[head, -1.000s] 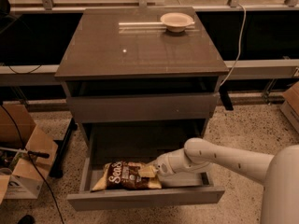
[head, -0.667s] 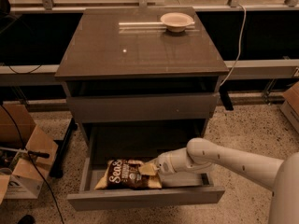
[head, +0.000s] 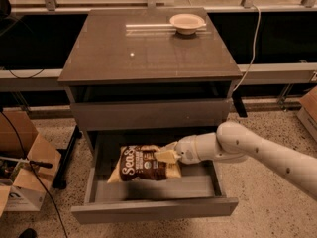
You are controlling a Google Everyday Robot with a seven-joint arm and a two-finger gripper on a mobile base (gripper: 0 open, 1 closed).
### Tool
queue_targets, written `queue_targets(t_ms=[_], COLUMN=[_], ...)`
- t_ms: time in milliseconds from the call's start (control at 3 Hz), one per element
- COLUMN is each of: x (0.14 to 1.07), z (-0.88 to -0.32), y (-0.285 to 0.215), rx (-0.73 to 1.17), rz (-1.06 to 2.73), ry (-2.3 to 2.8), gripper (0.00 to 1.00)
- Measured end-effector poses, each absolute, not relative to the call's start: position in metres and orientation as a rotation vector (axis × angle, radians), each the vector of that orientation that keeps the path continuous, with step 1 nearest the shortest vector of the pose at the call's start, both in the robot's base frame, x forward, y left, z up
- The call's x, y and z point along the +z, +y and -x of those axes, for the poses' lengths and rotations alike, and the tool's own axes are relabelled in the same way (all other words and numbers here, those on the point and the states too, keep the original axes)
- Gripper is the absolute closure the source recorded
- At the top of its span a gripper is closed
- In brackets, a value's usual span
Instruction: Pick brown chip bag from middle drawer and place on counter
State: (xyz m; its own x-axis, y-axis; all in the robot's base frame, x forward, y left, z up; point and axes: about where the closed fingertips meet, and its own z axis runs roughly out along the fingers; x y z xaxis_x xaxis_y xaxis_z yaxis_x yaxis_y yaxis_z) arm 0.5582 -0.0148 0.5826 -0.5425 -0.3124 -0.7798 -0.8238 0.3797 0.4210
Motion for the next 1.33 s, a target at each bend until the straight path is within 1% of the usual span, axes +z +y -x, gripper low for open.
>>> queue_targets(t_ms=[667,1000,1333], x=[0.778,0.856,0.915], z=[-0.559,-0.579,-0.612], y=[-0.073,-0.102,-0.123], rx=[0.943,0.827,0.724], rz=[1.145,1.174,1.192], ry=[1.752,1.689,1.670], gripper=[1.00,1.00,1.00])
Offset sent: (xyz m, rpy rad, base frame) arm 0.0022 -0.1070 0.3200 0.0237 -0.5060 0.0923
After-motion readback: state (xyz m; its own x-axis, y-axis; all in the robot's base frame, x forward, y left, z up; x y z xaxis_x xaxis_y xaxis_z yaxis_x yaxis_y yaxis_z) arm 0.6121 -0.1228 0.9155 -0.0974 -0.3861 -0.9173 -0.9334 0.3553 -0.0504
